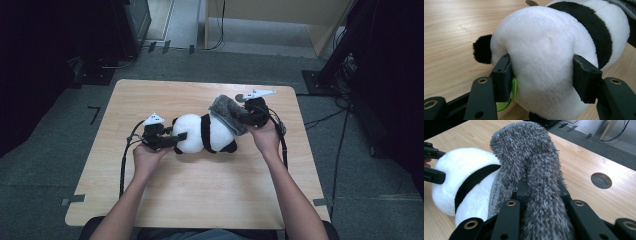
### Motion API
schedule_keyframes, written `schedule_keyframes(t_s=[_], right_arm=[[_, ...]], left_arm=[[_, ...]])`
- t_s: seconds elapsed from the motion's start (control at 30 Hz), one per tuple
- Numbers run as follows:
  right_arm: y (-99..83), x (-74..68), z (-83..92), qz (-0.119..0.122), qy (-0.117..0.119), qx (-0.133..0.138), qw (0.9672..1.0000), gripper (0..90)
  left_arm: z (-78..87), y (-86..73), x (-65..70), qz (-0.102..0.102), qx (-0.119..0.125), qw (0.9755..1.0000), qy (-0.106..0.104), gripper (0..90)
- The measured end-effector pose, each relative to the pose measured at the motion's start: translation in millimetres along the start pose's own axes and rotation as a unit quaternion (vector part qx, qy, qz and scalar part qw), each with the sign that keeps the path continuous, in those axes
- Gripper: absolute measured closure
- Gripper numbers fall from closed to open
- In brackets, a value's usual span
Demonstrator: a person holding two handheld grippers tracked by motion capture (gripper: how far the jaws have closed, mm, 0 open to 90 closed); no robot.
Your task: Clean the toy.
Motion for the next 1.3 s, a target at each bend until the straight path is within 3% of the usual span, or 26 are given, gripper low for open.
schedule_keyframes(t_s=[0.17,0.37,0.63,0.83,1.03,1.3], right_arm=[[2.2,-3.9,1.8,0.004,-0.001,0.003,1.0,74.2],[8.8,-14.2,7.8,0.004,0.031,0.019,0.9993,74.5],[30.4,-52.0,5.0,0.041,0.076,0.035,0.9956,74.6],[47.3,-80.0,-12.6,0.066,0.095,0.027,0.9929,74.6],[54.8,-98.3,-37.8,0.069,0.11,0.013,0.9915,74.6],[51.3,-97.8,-64.2,0.06,0.101,-0.014,0.993,74.5]], left_arm=[[0.2,-0.1,0.2,0.001,-0.001,1.0,0.0,40.5],[0.1,0.6,1.2,0.003,0.001,1.0,0.002,40.6],[0.3,0.9,1.8,0.003,0.001,1.0,0.003,40.8],[0.6,1.0,1.7,0.002,0.0,1.0,0.003,40.8],[0.6,1.0,1.5,0.001,0.0,1.0,0.003,40.8],[0.5,0.9,1.2,0.004,0.0,1.0,0.003,40.8]])
Point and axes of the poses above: each handheld gripper's, and its own axes: z roughly backward along the jaws, y roughly out of its top, x roughly to its right, the point moved 1 cm from there along -z, roughly forward along the jaws, and after that the axes turned 12 degrees about -x, right-handed, at the moved point
